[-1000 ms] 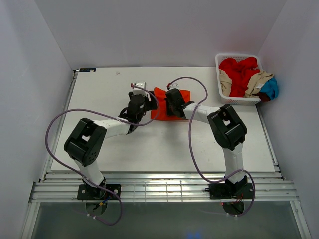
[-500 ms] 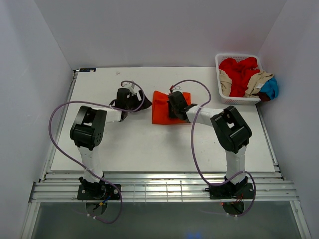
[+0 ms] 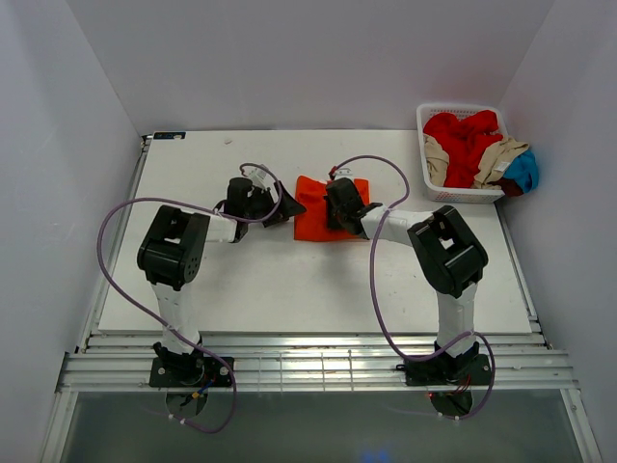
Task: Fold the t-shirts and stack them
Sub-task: Put the neatly folded tshirt into the corner of the board with the left arm
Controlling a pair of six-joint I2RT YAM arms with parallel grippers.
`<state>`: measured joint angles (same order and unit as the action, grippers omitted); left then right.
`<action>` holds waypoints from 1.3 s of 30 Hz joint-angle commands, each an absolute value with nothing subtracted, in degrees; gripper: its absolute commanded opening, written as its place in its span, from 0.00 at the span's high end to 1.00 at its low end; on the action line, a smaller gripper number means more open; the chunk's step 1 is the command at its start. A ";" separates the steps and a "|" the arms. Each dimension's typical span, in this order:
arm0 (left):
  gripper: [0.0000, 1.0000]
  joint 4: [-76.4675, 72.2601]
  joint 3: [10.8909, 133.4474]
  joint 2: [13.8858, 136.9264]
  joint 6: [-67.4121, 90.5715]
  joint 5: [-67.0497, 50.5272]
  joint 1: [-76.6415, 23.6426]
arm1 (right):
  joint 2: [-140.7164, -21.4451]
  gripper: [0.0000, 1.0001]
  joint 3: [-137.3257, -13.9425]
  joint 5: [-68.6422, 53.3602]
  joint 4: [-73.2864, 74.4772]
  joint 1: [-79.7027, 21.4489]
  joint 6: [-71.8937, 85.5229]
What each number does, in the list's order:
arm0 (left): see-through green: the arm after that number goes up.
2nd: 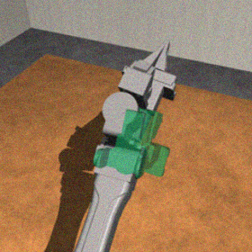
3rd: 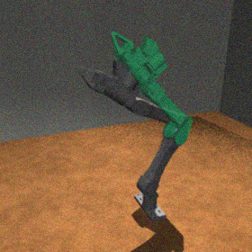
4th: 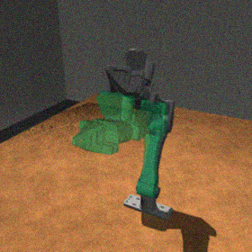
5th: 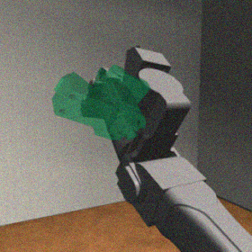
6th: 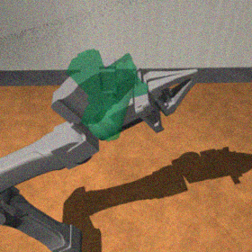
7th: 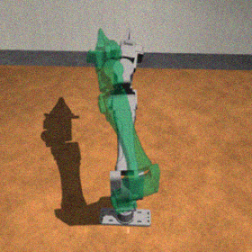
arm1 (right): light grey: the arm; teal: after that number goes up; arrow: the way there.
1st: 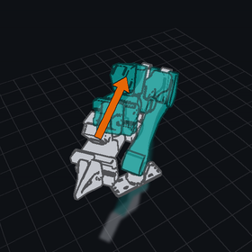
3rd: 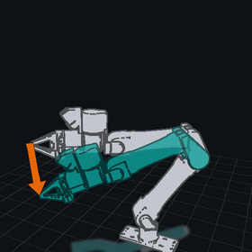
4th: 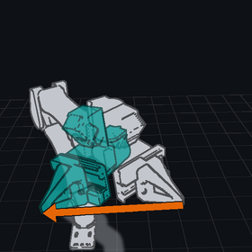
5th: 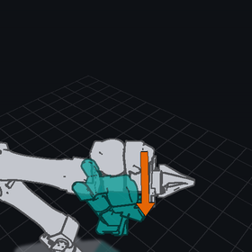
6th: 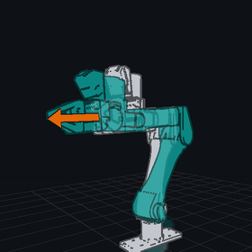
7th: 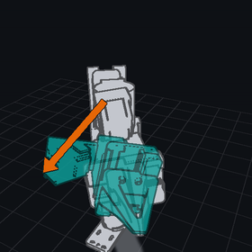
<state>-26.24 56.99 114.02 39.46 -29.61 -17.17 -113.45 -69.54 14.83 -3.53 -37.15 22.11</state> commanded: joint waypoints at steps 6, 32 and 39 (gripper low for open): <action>0.06 -26.19 56.86 116.45 41.83 -30.68 -20.39 | -113.20 0.92 -66.53 14.15 1.14 -38.14 22.85; 0.14 -26.54 61.96 122.43 43.07 -25.31 -26.72 | -110.04 0.92 -63.55 13.89 -2.46 -39.73 23.64; 0.58 -26.11 63.02 125.06 42.54 -24.87 -27.77 | -109.43 0.92 -62.58 14.06 -3.08 -39.81 23.55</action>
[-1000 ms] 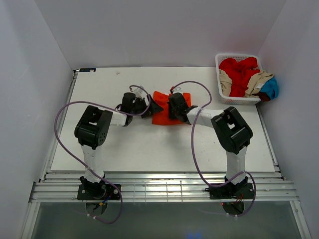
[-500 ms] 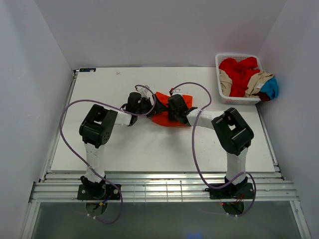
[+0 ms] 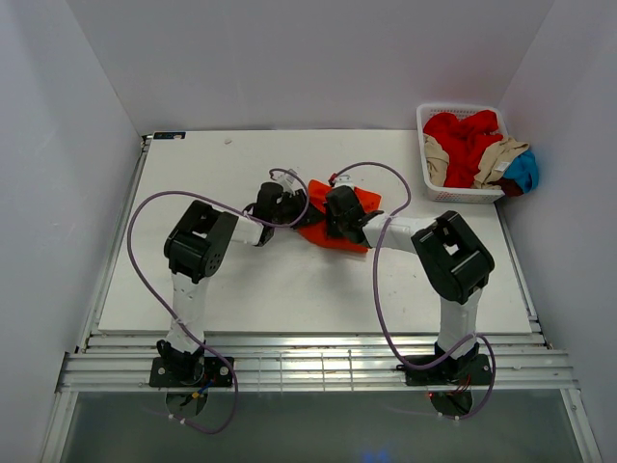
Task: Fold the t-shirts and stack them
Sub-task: Put the neatly folded tshirt into the corner of the board with the left arm
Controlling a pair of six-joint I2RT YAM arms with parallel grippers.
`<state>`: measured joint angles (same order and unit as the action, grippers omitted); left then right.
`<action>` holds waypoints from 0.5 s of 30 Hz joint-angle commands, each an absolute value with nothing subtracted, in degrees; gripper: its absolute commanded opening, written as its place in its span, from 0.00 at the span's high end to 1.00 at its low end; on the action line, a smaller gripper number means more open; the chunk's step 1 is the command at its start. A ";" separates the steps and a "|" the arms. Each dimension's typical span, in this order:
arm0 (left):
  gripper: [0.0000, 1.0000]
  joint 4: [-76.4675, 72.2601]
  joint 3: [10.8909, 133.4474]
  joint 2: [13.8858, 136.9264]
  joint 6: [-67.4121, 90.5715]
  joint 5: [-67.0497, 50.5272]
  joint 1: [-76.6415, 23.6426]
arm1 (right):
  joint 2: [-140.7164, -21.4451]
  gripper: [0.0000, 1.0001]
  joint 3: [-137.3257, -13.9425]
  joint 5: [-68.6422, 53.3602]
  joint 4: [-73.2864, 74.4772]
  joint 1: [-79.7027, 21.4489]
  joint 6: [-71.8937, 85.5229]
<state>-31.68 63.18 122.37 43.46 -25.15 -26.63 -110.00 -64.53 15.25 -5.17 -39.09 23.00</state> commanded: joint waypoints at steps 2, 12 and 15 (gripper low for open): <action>0.67 -25.84 63.28 125.51 41.93 -24.44 -27.95 | -109.34 0.92 -62.32 13.89 -3.34 -39.90 23.55; 1.00 -19.70 63.55 121.49 34.81 -17.60 -27.78 | -104.52 0.78 -60.38 17.38 -1.42 -40.52 22.59; 1.00 -15.21 63.54 116.66 30.86 -13.64 -27.07 | -99.08 0.66 -60.03 21.43 0.70 -41.04 21.27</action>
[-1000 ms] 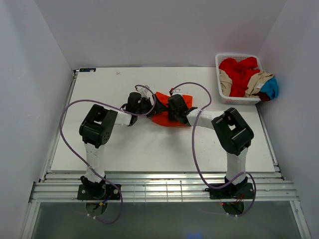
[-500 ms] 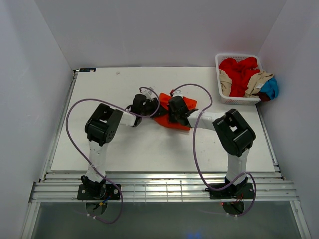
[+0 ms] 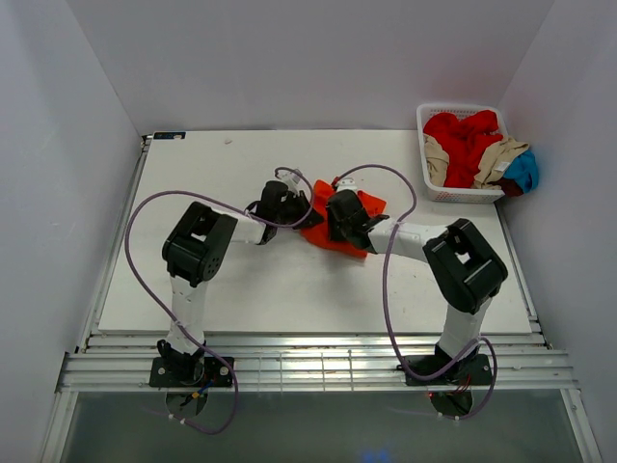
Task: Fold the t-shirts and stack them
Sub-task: Put the neatly folded tshirt into the corner of the board with the left arm
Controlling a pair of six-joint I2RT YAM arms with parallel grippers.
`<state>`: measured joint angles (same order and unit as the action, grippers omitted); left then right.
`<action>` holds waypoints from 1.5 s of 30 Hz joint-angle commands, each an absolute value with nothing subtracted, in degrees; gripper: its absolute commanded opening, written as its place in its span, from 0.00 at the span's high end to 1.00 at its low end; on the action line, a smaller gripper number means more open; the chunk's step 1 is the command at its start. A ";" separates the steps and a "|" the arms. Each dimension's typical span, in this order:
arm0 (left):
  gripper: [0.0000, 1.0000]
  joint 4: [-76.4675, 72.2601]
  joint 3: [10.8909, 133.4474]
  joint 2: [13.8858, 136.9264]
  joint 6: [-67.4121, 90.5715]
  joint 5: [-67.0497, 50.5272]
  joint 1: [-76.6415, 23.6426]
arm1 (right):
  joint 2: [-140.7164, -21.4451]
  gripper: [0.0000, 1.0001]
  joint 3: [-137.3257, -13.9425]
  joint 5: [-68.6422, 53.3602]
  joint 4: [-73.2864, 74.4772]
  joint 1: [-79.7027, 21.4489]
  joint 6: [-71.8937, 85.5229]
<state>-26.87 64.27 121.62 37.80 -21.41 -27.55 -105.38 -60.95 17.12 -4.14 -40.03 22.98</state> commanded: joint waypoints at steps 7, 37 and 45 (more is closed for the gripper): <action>1.00 -4.58 66.26 108.64 22.60 -4.75 -23.21 | -85.80 0.56 -58.10 27.51 7.91 -41.40 19.42; 1.00 15.91 89.02 112.32 4.05 7.47 -1.94 | -77.17 0.56 -47.99 22.06 5.19 -41.31 19.69; 1.00 18.81 94.31 115.57 1.85 11.50 2.98 | -78.66 0.56 -48.69 19.43 4.31 -41.31 19.34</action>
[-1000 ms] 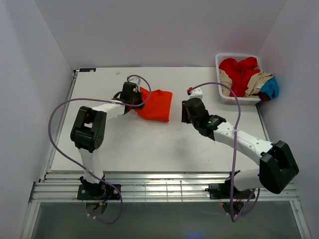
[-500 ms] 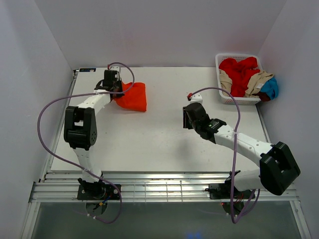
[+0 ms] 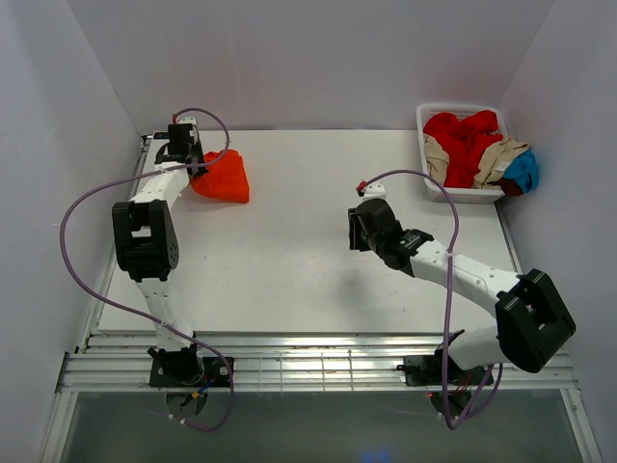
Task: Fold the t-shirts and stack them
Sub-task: Put the neatly folded tshirt into the corner of the board with the left arm
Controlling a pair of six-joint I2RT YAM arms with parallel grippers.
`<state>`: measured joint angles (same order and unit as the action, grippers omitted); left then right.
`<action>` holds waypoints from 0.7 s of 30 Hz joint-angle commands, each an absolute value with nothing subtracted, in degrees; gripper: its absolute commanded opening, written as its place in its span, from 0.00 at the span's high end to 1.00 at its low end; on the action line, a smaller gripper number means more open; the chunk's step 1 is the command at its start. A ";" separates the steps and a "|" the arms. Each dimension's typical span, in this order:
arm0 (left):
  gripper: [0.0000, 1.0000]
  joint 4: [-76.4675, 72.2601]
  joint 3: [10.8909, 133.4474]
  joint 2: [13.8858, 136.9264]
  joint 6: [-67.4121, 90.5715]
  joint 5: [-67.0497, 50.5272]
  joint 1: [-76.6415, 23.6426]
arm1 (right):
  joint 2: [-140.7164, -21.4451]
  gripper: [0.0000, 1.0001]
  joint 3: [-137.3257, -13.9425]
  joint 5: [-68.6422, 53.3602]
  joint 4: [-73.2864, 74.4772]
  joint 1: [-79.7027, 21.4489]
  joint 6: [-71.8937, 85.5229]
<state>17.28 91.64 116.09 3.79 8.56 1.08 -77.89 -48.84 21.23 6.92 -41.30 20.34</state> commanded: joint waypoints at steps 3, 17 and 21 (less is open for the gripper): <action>1.00 18.81 93.96 115.66 1.23 12.65 4.47 | -79.45 0.56 -48.87 18.20 3.87 -41.31 19.16; 1.00 21.36 97.20 119.62 -2.81 16.70 10.10 | -81.91 0.56 -50.63 17.05 3.87 -41.31 16.96; 0.98 20.92 100.19 121.20 -4.03 17.49 10.46 | -81.48 0.56 -49.31 17.49 3.96 -41.31 17.05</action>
